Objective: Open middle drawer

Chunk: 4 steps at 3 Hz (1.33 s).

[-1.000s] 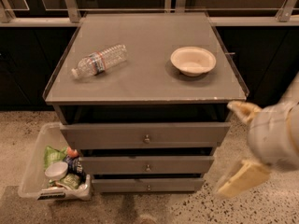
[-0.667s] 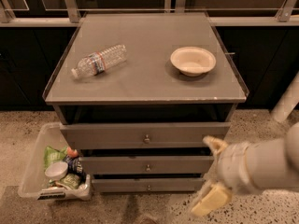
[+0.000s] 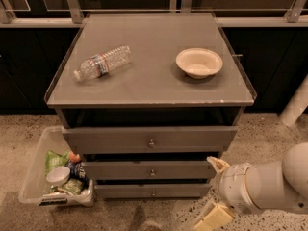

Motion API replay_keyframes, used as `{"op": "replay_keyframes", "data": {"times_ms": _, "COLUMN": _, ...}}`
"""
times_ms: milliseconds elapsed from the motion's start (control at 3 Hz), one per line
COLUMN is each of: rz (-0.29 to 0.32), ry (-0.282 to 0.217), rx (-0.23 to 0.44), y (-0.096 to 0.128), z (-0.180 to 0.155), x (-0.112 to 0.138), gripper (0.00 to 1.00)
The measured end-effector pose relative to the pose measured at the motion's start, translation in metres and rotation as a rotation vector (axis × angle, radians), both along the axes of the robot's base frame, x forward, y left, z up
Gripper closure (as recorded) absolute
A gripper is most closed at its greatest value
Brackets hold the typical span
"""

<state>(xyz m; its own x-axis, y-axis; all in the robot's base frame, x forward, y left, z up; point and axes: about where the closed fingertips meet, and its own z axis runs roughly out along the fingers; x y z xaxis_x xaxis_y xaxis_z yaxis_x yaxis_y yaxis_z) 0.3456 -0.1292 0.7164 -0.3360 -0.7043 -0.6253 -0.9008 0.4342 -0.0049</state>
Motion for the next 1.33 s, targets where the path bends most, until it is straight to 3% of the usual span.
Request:
{"op": "replay_keyframes", "data": {"times_ms": 333, "rz": -0.043, "ry": -0.044, "rx": 0.065, "y": -0.004, "z": -0.017, "x": 0.01, "gripper": 0.0}}
{"op": "replay_keyframes", "data": {"times_ms": 667, "rz": -0.122, "ry": -0.146, "rx": 0.112, "y": -0.029, "z": -0.08, "x": 0.075, "gripper": 0.0}}
{"op": "replay_keyframes", "data": {"times_ms": 1333, "rz": -0.137, "ry": -0.134, "rx": 0.108, "y": -0.029, "z": -0.088, "x": 0.073, "gripper": 0.0}}
